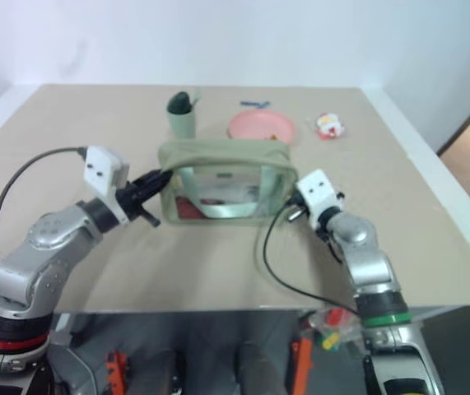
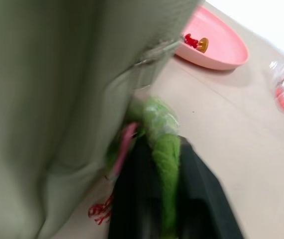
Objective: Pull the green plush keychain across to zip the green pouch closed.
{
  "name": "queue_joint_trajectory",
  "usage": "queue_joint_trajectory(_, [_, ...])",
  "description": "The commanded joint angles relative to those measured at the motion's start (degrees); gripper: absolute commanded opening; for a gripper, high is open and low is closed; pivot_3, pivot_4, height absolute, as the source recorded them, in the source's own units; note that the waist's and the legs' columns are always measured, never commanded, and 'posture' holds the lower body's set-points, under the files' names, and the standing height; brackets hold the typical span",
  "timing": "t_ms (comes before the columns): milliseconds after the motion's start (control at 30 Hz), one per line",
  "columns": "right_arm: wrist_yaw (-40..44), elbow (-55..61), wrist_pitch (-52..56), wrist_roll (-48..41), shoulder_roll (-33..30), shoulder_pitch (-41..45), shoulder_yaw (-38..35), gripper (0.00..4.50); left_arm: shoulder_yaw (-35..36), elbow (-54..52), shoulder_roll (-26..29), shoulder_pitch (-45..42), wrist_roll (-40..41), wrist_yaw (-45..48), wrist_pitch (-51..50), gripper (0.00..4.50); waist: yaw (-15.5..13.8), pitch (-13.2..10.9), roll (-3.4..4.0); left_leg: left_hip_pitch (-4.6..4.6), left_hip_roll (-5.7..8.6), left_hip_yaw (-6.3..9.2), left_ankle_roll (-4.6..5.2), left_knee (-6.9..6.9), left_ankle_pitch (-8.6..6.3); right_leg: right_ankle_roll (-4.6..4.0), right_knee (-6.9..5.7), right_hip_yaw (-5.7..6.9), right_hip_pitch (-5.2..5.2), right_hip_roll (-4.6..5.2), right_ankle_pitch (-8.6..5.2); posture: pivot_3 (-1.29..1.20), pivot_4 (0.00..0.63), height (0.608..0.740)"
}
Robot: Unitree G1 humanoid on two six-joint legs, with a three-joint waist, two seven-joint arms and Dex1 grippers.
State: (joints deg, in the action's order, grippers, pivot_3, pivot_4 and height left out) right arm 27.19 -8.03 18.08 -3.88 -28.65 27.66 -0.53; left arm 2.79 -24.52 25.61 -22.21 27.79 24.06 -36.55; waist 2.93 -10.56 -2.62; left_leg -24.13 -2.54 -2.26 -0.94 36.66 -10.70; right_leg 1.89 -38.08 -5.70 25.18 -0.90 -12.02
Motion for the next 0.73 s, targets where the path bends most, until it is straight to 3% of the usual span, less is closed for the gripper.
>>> queue_joint_trajectory(33, [5.1, 5.7, 3.4, -10.1, -2.5, 2.9, -9.0, 1.72, 5.0, -0.6, 0.2, -0.9, 5.4, 1.6, -1.7, 1.72, 0.0, 0.0, 0.01, -0.02, 0.0, -0.01, 0.0, 0.01, 0.0, 0.01, 0.0, -0.01, 0.01, 0.0, 0.0, 0.0, 0.15, 0.74])
queue_joint_trajectory(300, [14.8, 19.0, 16.7, -30.1, -10.3, 2.0, -19.6, 4.43, 12.8, -1.7, 9.6, -3.1, 15.7, 8.5, -7.7, 4.41, 0.0, 0.0, 0.02, -0.08, -0.06, 0.14, 0.0, -0.15, -0.01, 0.09, 0.03, 0.16, 0.06, -0.07, -0.03, 0.0, 0.15, 0.74])
queue_joint_trajectory(433, [16.4, 26.6, 28.0, -42.1, -14.4, -2.0, -24.5, 4.48, 18.2, -5.0, 14.2, 1.9, 23.2, 11.2, -12.5, 4.47, 0.0, 0.0, 0.03, -0.09, -0.1, 0.15, 0.0, -0.15, -0.01, 0.06, 0.02, 0.18, 0.08, -0.09, -0.05, 0.0, 0.15, 0.74])
queue_joint_trajectory(567, [13.5, 38.4, 28.9, -45.7, -10.6, -15.3, -23.6, 4.48, 16.1, -7.0, 12.9, 12.4, 12.9, 6.8, -5.5, 4.47, -0.1, 0.2, -0.09, 0.02, -0.09, 0.18, -0.04, -0.23, -0.12, -0.19, 0.04, 0.24, -0.03, -0.01, -0.41, 0.0, 0.15, 0.74])
queue_joint_trajectory(733, [9.9, 40.9, 9.7, -28.2, -2.8, -29.1, -16.0, 4.48, 10.8, -6.8, 5.7, 19.5, 1.4, 1.2, 5.5, 4.47, -0.2, 0.2, -0.06, -0.05, -0.04, 0.2, -0.19, -0.16, -0.19, -0.21, 0.01, 0.3, 0.01, 0.1, -0.5, 0.0, 0.15, 0.74])
